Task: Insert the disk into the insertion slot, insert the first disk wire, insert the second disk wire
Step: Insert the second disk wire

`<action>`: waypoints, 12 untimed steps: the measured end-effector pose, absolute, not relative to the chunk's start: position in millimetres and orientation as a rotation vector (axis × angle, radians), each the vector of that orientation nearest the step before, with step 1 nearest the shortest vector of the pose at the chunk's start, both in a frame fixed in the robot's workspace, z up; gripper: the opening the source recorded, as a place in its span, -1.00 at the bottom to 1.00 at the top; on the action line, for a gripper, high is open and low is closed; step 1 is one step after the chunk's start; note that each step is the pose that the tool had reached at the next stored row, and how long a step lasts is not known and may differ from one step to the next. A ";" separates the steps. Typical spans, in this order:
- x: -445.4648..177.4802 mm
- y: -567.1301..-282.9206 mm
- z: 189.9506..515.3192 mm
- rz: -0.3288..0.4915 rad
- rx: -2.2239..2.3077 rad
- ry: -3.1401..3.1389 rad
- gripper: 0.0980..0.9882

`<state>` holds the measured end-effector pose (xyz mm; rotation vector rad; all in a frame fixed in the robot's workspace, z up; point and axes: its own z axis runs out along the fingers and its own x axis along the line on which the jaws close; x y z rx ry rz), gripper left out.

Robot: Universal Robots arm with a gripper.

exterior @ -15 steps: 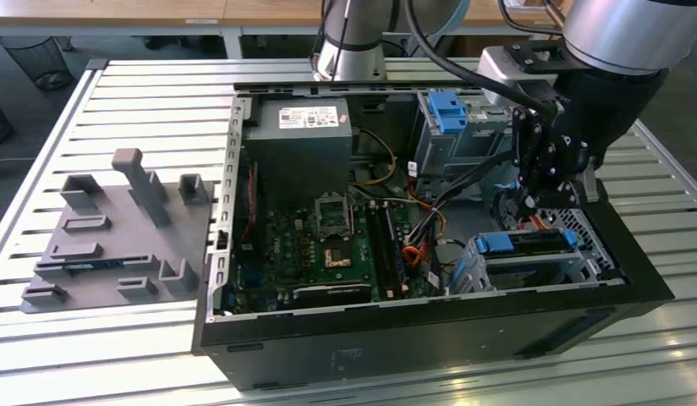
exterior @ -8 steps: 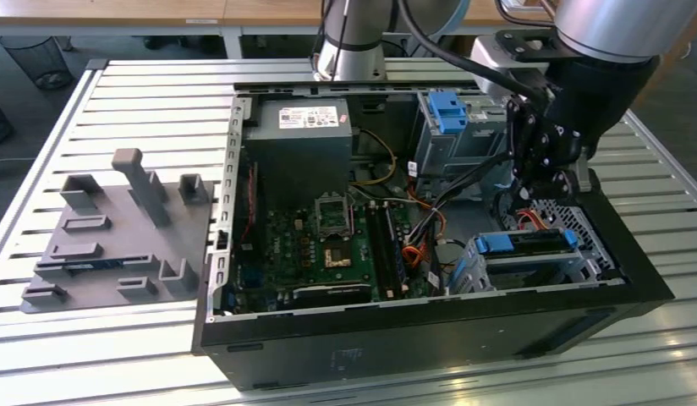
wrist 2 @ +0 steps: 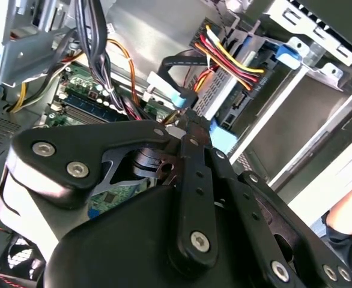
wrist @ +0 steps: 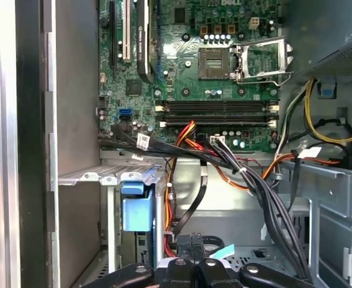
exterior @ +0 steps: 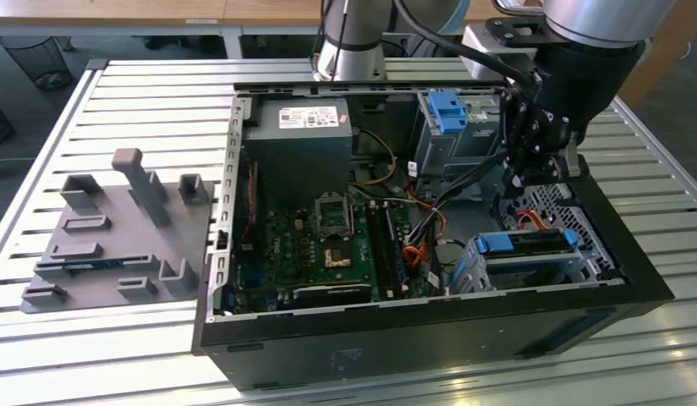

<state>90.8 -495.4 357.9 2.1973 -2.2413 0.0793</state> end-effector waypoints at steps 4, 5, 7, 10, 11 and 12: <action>90.7 -491.2 358.8 0.079 2.197 -2.241 -0.98; 90.7 -490.3 359.0 0.079 2.197 -2.241 -0.98; 90.6 -488.8 360.0 0.079 2.197 -2.241 -0.98; 90.6 -486.7 361.0 0.079 2.197 -2.241 -0.98; 90.6 -485.5 360.9 0.080 2.197 -2.242 -0.98; 90.6 -484.6 361.0 0.080 2.197 -2.241 -0.98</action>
